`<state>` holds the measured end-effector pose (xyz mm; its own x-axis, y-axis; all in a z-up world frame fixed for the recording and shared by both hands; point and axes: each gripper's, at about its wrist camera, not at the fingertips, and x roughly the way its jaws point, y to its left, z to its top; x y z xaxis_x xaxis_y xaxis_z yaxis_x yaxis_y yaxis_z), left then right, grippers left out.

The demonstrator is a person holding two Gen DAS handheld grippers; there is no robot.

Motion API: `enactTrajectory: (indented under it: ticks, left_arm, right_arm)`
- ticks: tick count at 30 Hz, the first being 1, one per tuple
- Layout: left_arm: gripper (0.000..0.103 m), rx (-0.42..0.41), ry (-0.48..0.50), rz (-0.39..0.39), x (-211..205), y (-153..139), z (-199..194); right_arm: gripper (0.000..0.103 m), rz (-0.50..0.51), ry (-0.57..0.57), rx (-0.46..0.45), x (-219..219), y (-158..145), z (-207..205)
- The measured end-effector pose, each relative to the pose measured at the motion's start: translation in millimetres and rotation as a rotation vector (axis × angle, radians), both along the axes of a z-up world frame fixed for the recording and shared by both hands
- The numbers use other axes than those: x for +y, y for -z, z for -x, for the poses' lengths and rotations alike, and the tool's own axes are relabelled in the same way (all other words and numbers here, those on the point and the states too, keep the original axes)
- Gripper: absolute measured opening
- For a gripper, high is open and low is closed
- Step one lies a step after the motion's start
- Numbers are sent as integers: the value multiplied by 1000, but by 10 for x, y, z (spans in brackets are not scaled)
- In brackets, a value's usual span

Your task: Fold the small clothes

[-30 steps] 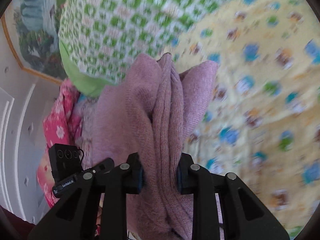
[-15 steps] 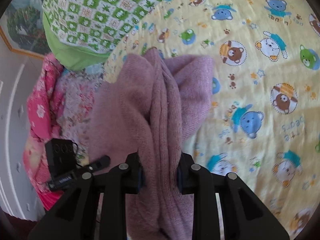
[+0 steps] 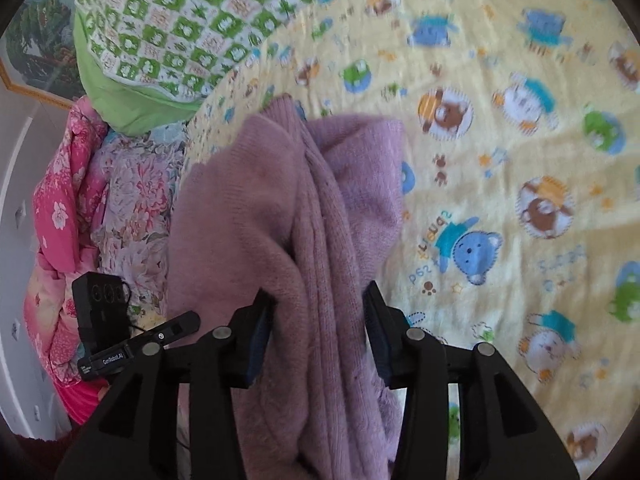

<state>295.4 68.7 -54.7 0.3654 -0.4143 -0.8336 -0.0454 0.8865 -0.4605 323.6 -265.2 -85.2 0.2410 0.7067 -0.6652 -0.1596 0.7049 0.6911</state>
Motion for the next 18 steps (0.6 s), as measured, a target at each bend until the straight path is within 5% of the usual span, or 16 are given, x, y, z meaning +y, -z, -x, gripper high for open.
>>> enactTrajectory:
  ticks: [5,12,16,18]
  left_arm:
    - [73,-55,-9,-89,29,-310,254]
    - [73,-90,26,-73,1,-523,741]
    - [73,-83,84,-112,-157,-453,932]
    - [73,-61,93,-136,-214,-369,977]
  right_arm:
    - [45,34,40,-88,-170,-307,263]
    - [45,47,-72,-216,7,-568,862]
    - [45,279,-92,-220,193,-425,1030]
    - [45,301,-79,-199,168,-319,1035]
